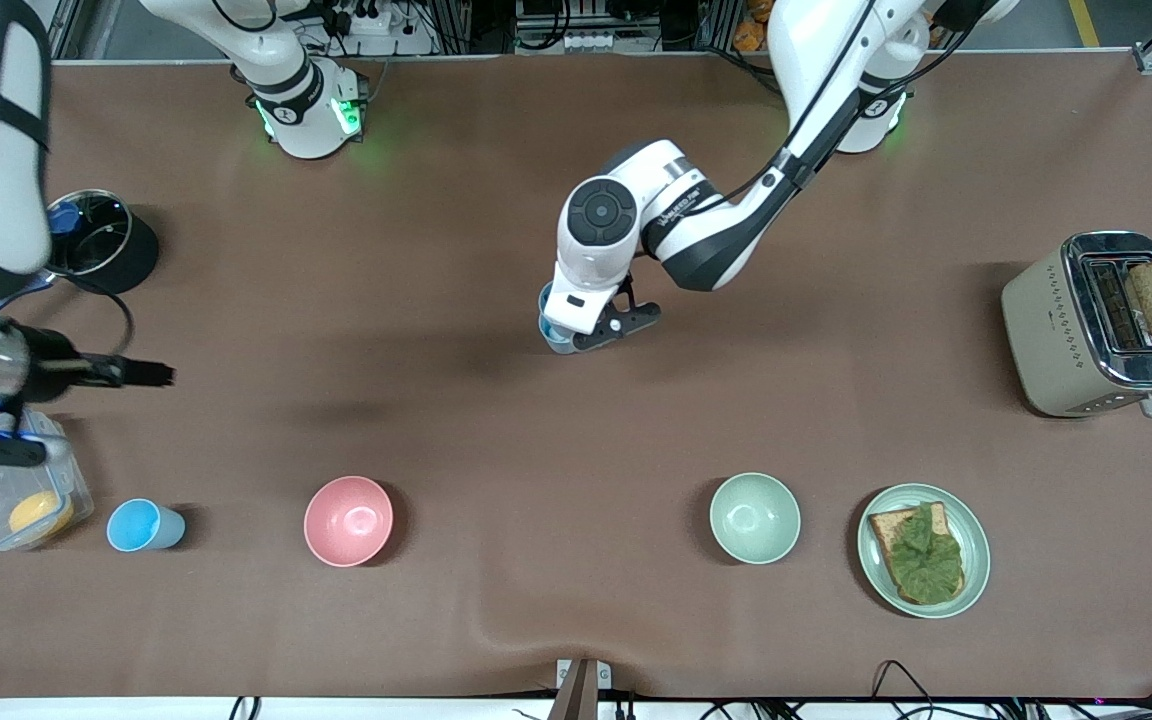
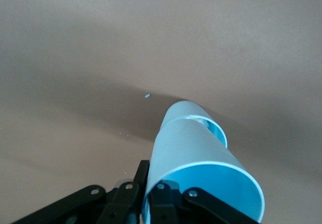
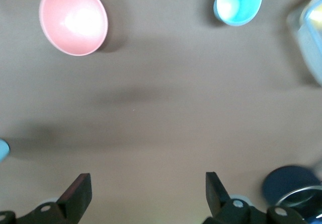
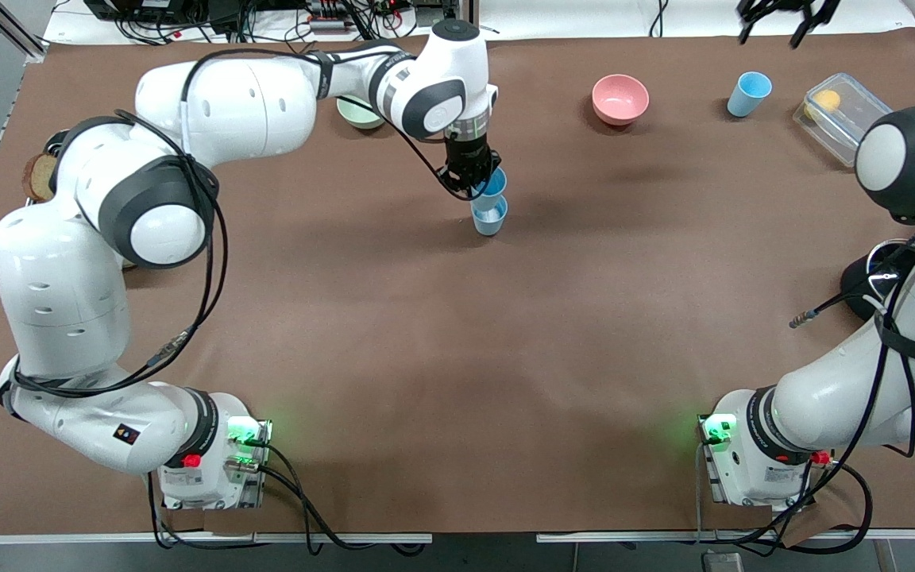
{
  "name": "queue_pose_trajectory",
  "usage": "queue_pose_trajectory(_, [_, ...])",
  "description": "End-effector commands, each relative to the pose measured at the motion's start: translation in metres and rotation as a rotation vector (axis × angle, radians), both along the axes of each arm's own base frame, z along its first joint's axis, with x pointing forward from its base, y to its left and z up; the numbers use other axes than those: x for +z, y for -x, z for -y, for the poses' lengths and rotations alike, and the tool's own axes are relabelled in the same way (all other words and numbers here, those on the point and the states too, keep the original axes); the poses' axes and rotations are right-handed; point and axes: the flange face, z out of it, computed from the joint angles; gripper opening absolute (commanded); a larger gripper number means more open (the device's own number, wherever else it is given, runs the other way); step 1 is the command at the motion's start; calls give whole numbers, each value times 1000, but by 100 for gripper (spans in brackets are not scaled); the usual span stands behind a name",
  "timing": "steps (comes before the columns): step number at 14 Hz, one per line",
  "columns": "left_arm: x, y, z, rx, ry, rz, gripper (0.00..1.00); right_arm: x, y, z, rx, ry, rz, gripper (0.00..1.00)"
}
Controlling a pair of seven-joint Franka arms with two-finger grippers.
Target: Stack blue cups with both arms
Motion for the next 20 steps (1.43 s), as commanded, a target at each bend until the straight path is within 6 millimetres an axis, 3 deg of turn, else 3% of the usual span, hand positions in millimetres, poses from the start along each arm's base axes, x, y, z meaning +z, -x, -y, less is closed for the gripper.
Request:
queue_pose_trajectory(1, [-1,5,12,6,-16,19,0,25,12,13,120,-5,29,100])
queue_pose_trajectory(3, [-12,8,14,3,-31,18,0,47,22,27,93,16,56,100])
queue_pose_trajectory(6, [-18,9,15,-1,-38,13,0,60,44,35,68,44,43,100])
queue_pose_trajectory(9, [-15,9,16,-2,-35,17,0,73,77,25,11,91,52,100])
queue_pose_trajectory(11, [-6,2,17,-7,-20,34,76,82,96,18,12,90,87,100])
queue_pose_trajectory(12, [1,-3,18,-15,-23,66,100,88,102,25,1,85,97,100])
queue_pose_trajectory(16, [45,-24,7,15,-1,152,100,108,114,38,-20,50,136,100])
queue_pose_trajectory(20, [111,-75,-60,95,-25,246,100,110,107,46,-46,9,175,100])
